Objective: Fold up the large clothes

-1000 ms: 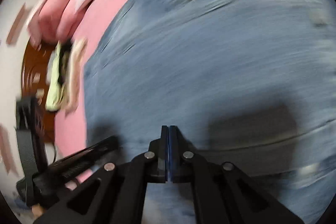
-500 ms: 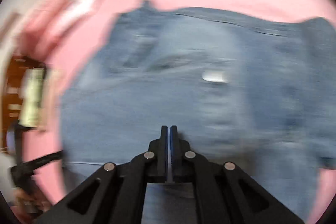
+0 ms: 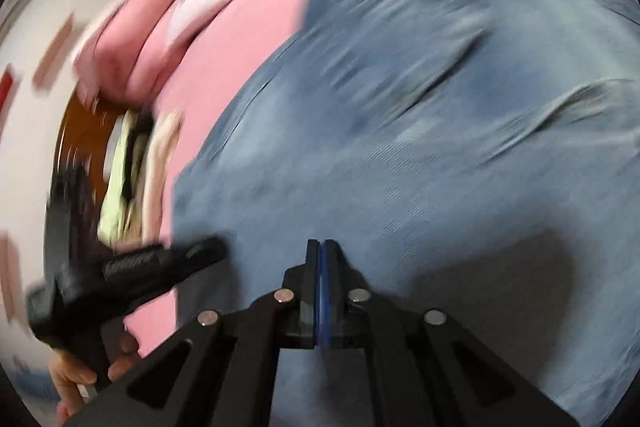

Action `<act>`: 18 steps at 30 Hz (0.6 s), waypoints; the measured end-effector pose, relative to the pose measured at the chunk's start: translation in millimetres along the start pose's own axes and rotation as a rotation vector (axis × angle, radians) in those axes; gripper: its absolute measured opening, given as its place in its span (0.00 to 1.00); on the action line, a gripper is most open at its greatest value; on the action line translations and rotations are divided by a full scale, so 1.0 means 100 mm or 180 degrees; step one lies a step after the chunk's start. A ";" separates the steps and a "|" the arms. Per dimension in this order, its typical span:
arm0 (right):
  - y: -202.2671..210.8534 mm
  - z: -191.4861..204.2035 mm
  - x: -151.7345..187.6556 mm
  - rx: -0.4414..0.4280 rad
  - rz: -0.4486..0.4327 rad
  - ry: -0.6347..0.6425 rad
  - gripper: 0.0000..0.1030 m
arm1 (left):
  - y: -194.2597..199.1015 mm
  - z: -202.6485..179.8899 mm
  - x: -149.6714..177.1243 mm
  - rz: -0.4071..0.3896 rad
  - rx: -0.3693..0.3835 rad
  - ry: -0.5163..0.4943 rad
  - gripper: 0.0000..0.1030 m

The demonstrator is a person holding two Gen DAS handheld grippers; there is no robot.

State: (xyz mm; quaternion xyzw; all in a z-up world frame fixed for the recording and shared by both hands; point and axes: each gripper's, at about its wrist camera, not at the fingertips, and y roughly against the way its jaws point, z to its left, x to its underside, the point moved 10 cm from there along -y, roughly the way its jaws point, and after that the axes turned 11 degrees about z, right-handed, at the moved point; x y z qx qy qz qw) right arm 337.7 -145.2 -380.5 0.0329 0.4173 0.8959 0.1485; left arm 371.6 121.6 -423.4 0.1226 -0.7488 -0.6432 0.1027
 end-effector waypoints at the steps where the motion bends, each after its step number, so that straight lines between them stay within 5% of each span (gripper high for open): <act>1: 0.12 -0.18 -0.09 -0.0001 -0.0100 -0.0175 0.00 | 0.03 0.10 -0.10 -0.0097 -0.0165 0.0015 0.11; 3: 0.36 -0.50 -0.21 0.0048 -0.0338 -0.0427 0.00 | 0.04 0.31 -0.30 -0.0250 -0.0454 0.0072 0.11; 5: 0.59 -0.87 -0.29 0.0390 -0.0574 -0.0561 0.00 | -0.04 0.44 -0.43 -0.0218 -0.0497 0.0140 0.12; 7: 0.64 -0.96 -0.27 0.0118 -0.0532 -0.0609 0.00 | -0.10 0.49 -0.51 -0.0186 -0.0449 0.0180 0.11; 13: 0.78 -0.82 -0.21 0.0800 -0.0623 -0.0459 0.00 | 0.03 0.39 -0.54 -0.0375 -0.0925 0.0013 0.11; 16: 0.72 -0.57 -0.16 0.0764 -0.0614 -0.0450 0.00 | 0.08 0.24 -0.40 -0.0317 -0.0852 -0.0062 0.13; 18: 0.84 -0.53 -0.03 0.0760 -0.0629 -0.0498 0.02 | 0.15 0.22 -0.27 -0.0286 -0.0820 -0.0092 0.24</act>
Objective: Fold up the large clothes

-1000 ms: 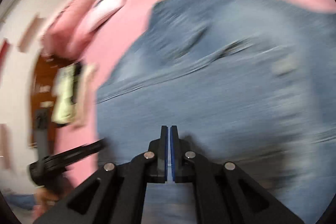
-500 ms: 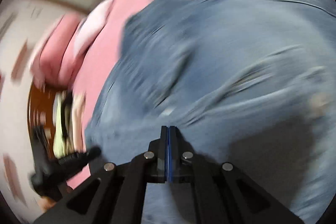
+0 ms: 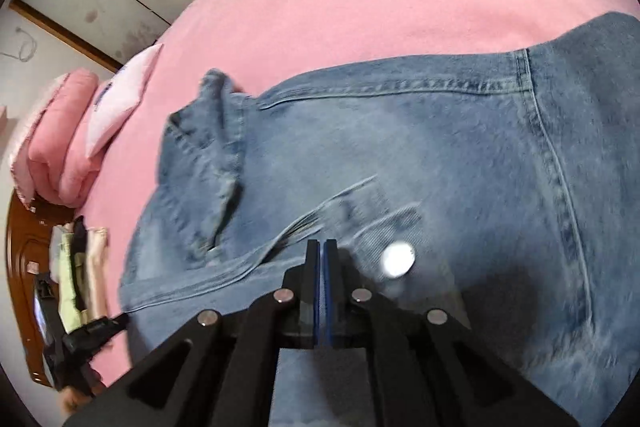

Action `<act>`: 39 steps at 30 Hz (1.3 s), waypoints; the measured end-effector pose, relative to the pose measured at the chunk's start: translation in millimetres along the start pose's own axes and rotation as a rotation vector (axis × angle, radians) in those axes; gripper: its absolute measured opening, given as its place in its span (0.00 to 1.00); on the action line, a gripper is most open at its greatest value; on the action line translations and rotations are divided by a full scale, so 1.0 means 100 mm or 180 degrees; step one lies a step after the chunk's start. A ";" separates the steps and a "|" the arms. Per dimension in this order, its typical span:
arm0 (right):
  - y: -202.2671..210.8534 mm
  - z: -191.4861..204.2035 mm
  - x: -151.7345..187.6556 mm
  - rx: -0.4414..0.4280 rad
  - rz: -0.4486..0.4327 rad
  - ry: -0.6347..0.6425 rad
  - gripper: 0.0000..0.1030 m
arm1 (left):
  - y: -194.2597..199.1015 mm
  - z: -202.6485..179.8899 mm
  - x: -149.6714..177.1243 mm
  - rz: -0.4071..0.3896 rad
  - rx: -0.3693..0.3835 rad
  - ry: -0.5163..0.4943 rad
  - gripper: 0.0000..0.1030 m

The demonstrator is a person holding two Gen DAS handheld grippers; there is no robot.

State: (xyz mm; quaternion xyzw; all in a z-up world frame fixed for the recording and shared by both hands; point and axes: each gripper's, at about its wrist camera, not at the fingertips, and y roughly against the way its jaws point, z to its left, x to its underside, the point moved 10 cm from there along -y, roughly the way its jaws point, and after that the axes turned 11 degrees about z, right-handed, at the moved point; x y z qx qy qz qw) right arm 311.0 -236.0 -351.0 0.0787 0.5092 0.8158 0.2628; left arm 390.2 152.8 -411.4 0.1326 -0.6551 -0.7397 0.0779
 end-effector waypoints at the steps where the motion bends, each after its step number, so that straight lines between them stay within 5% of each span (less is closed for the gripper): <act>1: 0.04 0.00 0.06 0.0019 0.0008 0.0001 0.02 | 0.07 0.07 0.08 0.0004 0.0013 -0.0023 0.33; 4: 0.05 0.10 0.36 0.0040 0.0082 0.0068 0.02 | 0.21 0.26 0.40 0.0034 -0.0033 -0.0023 0.69; 7: 0.00 0.23 0.71 0.0034 0.0234 0.0096 0.09 | 0.23 0.39 0.78 0.0186 -0.0068 -0.0029 0.76; 9: -0.01 0.24 1.05 -0.0011 0.0412 0.0007 0.43 | 0.21 0.40 1.09 0.0379 -0.0016 -0.0129 0.76; 12: 0.02 0.23 1.49 -0.0102 0.0555 -0.0188 0.68 | 0.18 0.44 1.46 0.0574 -0.0082 -0.0323 0.76; 17: 0.06 0.27 2.15 -0.0102 0.0874 -0.0479 0.71 | 0.24 0.64 1.98 0.0818 -0.0319 -0.0717 0.76; 23: 0.29 0.09 2.54 -0.0039 0.0882 -0.0625 0.73 | 0.41 0.74 2.43 0.0891 -0.0395 -0.1128 0.76; 31: 0.62 -0.48 2.71 0.0033 0.0484 -0.1052 0.73 | 0.37 0.43 2.98 0.1041 -0.0383 -0.1593 0.81; 39: 1.08 -1.38 2.70 0.0125 -0.0012 -0.1376 0.73 | 0.48 -0.28 3.54 0.1073 -0.0354 -0.2233 0.81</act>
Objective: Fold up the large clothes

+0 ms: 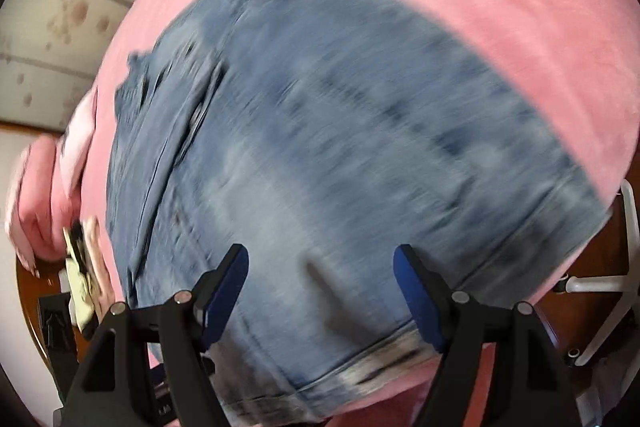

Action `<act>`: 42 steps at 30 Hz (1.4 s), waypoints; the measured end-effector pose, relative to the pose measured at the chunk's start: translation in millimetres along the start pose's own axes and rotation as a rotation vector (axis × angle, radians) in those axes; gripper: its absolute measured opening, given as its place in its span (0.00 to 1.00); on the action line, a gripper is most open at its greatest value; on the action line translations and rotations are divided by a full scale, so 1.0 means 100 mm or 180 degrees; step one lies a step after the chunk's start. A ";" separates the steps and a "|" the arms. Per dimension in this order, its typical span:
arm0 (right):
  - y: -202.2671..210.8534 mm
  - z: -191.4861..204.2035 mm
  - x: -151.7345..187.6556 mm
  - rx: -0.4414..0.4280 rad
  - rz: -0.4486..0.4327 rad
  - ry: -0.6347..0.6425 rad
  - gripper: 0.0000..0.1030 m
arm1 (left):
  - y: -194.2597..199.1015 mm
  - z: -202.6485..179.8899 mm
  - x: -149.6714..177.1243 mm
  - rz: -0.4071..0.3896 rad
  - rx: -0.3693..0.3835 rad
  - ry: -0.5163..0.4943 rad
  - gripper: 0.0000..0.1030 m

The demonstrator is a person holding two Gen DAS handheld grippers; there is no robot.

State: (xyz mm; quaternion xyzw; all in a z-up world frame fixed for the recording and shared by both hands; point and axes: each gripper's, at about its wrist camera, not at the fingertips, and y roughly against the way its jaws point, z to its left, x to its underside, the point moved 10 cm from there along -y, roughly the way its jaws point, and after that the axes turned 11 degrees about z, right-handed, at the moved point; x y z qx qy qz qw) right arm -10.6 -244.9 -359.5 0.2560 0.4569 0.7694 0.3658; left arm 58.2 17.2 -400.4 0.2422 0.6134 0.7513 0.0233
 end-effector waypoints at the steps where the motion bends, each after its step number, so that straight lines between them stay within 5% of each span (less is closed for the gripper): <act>1: 0.07 -0.11 -0.08 0.0005 -0.0092 -0.0047 0.73 | 0.02 -0.12 -0.01 0.0009 -0.0040 -0.0087 0.81; 9: 0.52 -0.83 -0.74 -0.0226 -0.0221 -0.0326 0.73 | 0.25 -1.06 -0.21 -0.0026 -0.0346 -0.0200 0.81; 19: 1.05 -1.71 -1.78 -0.0255 -0.0156 -0.0385 0.73 | 0.88 -3.07 -0.98 -0.0126 -0.0383 -0.0236 0.81; 23: 1.23 -1.95 -2.33 -0.0214 -0.0355 -0.0313 0.73 | 1.07 -3.55 -1.25 -0.0249 -0.0601 -0.0372 0.81; 29: 1.25 -2.13 -3.06 -0.0393 -0.0545 -0.0400 0.73 | 1.21 -3.99 -1.51 -0.0336 -0.0474 -0.0508 0.81; 34: 1.19 -2.23 -3.49 -0.0560 -0.0646 -0.0585 0.50 | 1.21 -4.07 -1.62 -0.0342 -0.0541 -0.0479 0.81; 37: 1.18 -2.29 -3.63 -0.0722 -0.0705 -0.0697 0.30 | 1.15 -4.01 -1.63 -0.0253 -0.0497 -0.0407 0.81; 38: 1.20 -2.30 -3.67 -0.0733 -0.0755 -0.0699 0.16 | 1.11 -3.95 -1.64 -0.0231 -0.0495 -0.0383 0.81; 42: 1.29 -2.23 -3.68 -0.0665 -0.0995 -0.0672 0.12 | 1.10 -3.79 -1.66 -0.0271 -0.0690 -0.0346 0.81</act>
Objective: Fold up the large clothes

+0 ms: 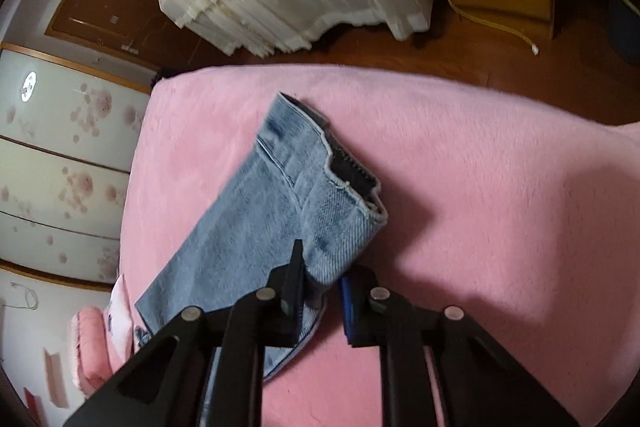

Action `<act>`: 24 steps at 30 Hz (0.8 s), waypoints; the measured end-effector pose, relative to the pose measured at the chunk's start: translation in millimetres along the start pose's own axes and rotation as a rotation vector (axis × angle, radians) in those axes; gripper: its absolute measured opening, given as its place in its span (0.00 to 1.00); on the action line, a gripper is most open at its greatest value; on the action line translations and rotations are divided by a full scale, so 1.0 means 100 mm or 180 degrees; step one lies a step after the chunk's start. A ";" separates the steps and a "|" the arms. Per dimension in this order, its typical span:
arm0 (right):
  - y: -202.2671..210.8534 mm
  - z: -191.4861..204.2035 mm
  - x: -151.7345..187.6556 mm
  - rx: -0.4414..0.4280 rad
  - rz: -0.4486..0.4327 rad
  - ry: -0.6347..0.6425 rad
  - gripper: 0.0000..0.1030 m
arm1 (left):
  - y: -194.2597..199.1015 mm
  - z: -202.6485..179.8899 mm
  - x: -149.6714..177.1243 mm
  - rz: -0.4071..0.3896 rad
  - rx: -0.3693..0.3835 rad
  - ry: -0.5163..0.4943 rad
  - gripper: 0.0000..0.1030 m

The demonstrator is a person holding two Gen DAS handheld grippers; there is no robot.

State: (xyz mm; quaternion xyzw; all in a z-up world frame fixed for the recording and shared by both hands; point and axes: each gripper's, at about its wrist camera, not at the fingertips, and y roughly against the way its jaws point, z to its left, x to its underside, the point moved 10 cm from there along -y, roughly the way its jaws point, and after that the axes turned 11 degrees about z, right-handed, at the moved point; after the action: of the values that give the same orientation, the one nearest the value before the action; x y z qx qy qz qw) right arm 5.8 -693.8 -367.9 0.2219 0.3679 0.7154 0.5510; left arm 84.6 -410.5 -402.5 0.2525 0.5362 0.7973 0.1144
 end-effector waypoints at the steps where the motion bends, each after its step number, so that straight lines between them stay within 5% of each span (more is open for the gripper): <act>1: 0.06 0.06 0.01 0.0009 -0.0082 0.0032 0.12 | 0.00 0.03 0.00 -0.0018 -0.0046 -0.0008 0.81; 5: 0.32 0.35 0.04 0.0180 -0.0330 0.0320 0.12 | -0.01 0.21 -0.01 -0.0066 -0.0029 0.0063 0.81; 14: 1.00 1.42 0.20 0.0050 -0.0860 0.0863 0.12 | 0.07 0.95 0.14 -0.0434 0.0539 0.0450 0.81; 20: 1.34 2.47 0.66 -0.0210 -0.1261 0.1359 0.12 | 0.00 1.79 0.41 -0.0749 0.0924 0.0729 0.81; 24: 1.28 3.14 1.16 -0.0378 -0.1287 0.1758 0.12 | -0.10 2.39 0.62 -0.0874 0.1019 0.0910 0.81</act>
State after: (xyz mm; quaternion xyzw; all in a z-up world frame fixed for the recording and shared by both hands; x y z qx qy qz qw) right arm 118.5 -510.7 -81.6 -0.0899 0.4974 0.6450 0.5731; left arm 157.3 -188.1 -323.0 0.0768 0.6956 0.7068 0.1032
